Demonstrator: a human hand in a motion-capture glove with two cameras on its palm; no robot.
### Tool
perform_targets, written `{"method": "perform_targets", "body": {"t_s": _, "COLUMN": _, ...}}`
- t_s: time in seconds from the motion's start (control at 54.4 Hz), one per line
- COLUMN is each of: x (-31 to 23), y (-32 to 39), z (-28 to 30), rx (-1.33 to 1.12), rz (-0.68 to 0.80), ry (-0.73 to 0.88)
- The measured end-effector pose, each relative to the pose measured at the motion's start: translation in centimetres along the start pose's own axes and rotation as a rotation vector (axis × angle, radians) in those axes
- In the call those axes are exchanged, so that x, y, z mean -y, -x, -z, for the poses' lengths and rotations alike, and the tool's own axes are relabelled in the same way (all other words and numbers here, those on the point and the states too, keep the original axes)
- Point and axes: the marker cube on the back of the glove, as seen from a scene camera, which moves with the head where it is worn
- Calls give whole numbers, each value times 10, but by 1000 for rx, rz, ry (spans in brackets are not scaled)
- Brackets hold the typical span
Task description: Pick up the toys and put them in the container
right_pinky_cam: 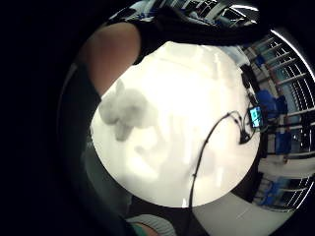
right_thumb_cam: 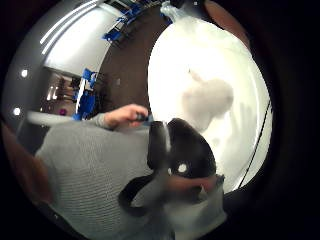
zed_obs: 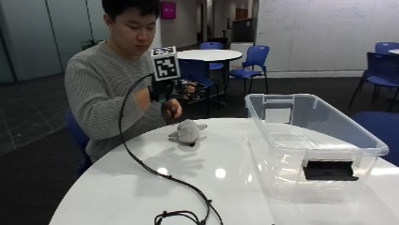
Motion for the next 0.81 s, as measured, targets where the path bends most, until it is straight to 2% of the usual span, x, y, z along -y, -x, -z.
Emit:
{"method": "perform_targets", "body": {"t_s": 0.165, "x": 39, "y": -12, "z": -20, "rx": -45, "rz": -56, "ry": 26}}
{"method": "perform_targets", "body": {"t_s": 0.441, "x": 23, "y": -3, "z": -130, "rx": 13, "rz": -58, "ry": 294}}
{"method": "perform_targets", "body": {"t_s": 0.496, "x": 17, "y": 2, "z": -158, "rx": -71, "rz": -65, "ry": 342}}
{"method": "perform_targets", "body": {"t_s": 0.569, "x": 9, "y": -12, "z": -173, "rx": -413, "rz": -63, "ry": 328}}
{"method": "perform_targets", "body": {"t_s": 0.588, "x": 8, "y": -9, "z": -174, "rx": -426, "rz": -68, "ry": 319}}
{"method": "perform_targets", "body": {"t_s": 0.643, "x": 8, "y": 12, "z": -176, "rx": -259, "rz": -85, "ry": 310}}
{"method": "perform_targets", "body": {"t_s": 0.716, "x": 8, "y": -2, "z": -172, "rx": -327, "rz": -89, "ry": 313}}
{"method": "perform_targets", "body": {"t_s": 0.808, "x": 11, "y": 13, "z": -174, "rx": -199, "rz": -95, "ry": 294}}
